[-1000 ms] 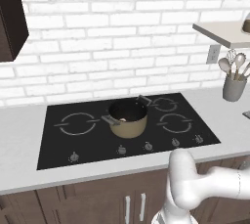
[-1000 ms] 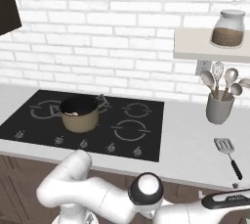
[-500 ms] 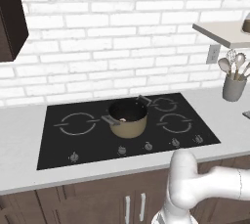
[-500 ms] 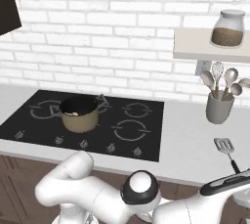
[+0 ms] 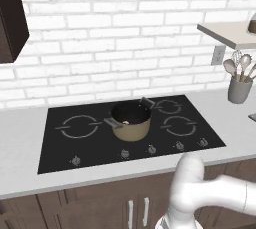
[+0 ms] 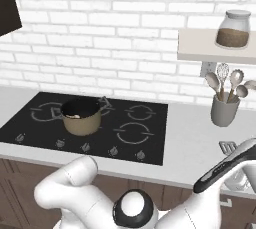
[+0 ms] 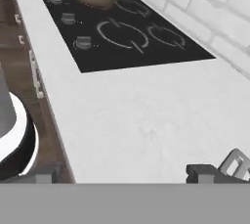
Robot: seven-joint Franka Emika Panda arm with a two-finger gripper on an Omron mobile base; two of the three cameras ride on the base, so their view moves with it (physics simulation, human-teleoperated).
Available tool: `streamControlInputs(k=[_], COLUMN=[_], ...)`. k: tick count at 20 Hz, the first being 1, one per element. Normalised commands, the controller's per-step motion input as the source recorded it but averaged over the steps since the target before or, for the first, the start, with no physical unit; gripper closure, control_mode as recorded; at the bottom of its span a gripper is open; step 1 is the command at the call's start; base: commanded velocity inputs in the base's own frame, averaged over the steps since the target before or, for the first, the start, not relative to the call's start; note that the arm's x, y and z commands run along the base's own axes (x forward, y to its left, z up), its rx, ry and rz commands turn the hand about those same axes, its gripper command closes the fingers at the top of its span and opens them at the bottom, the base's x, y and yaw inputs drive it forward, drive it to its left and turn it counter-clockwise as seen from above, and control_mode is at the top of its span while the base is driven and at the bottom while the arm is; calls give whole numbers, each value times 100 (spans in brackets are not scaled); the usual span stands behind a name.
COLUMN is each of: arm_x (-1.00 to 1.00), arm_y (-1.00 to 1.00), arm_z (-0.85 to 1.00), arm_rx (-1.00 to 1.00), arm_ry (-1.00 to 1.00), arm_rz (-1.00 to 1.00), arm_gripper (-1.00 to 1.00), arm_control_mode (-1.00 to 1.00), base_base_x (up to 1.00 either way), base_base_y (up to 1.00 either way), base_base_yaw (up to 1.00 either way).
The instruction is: Put the garlic and carrot in the pot. Retrieve the spatula and lightly stir the vegetables in the pot.
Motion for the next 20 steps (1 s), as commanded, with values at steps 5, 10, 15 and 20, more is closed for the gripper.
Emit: streamControlInputs(k=[5,10,15,20], arm_x=[64,4,0,0], arm_y=[-9,-6,-62,-55], arm_z=[32,0,11,7], arm_rx=[-2,-11,0,0], arm_ry=[48,36,34,32], arm_rz=[-24,-44,-26,-18], arm_gripper=[-100,-100,-100,-100], arm_control_mode=[-100,-100,-100,-100], base_base_x=[0,0,0,0], base_base_y=[0,0,0,0], base_base_yaw=[0,0,0,0])
